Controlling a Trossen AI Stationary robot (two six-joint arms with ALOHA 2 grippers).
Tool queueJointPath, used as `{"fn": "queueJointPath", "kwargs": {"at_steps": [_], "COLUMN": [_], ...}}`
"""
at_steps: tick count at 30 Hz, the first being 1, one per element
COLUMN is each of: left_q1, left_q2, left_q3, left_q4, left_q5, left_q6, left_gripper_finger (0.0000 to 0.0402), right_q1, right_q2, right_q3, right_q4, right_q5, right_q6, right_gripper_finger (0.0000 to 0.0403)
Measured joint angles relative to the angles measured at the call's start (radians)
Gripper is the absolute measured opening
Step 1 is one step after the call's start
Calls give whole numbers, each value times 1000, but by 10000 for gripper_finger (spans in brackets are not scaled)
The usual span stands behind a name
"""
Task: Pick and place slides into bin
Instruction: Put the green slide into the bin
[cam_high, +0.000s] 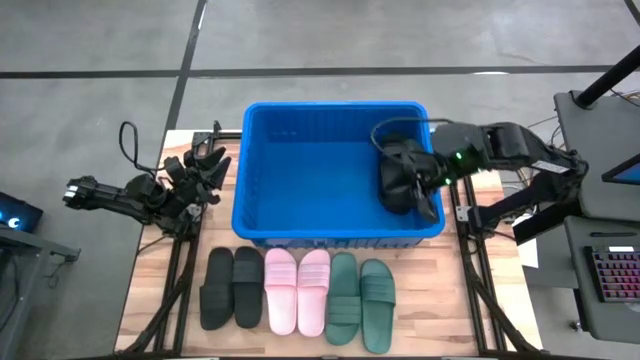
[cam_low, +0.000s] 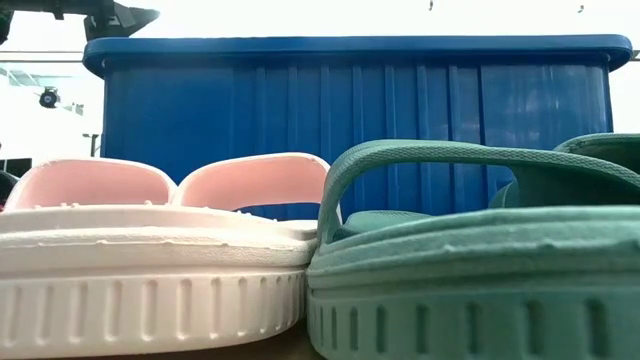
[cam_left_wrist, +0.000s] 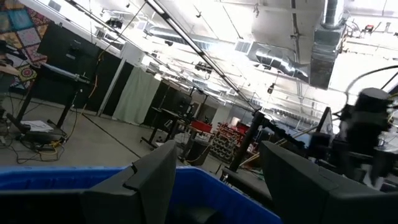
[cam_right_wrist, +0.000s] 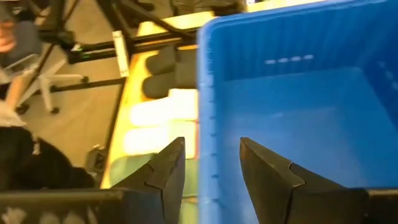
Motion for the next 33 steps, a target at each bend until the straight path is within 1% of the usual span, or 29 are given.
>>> {"fn": "queueJointPath", "kwargs": {"at_steps": [4, 11, 14, 16, 19, 21, 27, 30, 33], "left_q1": [0, 0, 0, 0, 0, 0, 0, 0, 0], "left_q2": [-4, -2, -2, -4, -4, -3, -5, -11, -15], "left_q3": [0, 0, 0, 0, 0, 0, 0, 0, 0], "left_q4": [5, 4, 3, 3, 4, 2, -1, 0, -1], "left_q5": [-4, -18, -18, -18, -18, -18, -18, -18, -13], "left_q6": [0, -3, -3, -4, -4, -3, -1, 1, 1], "left_gripper_finger": [217, 217, 217, 217, 217, 217, 217, 217, 217], "right_q1": [120, 300, 371, 410, 439, 447, 501, 530, 550], "right_q2": [0, 16, 44, 66, 107, 140, 277, 350, 417], "right_q3": [5, -8, -8, -8, -8, -8, -9, -9, -10], "right_q4": [-17, -17, -16, -17, -16, -16, -15, -15, -20], "right_q5": [48, 83, 150, 197, 207, 208, 209, 207, 220], "right_q6": [34, 70, 92, 162, 374, 458, 481, 489, 532], "right_gripper_finger": [144, 144, 143, 143, 144, 144, 148, 165, 191]}}
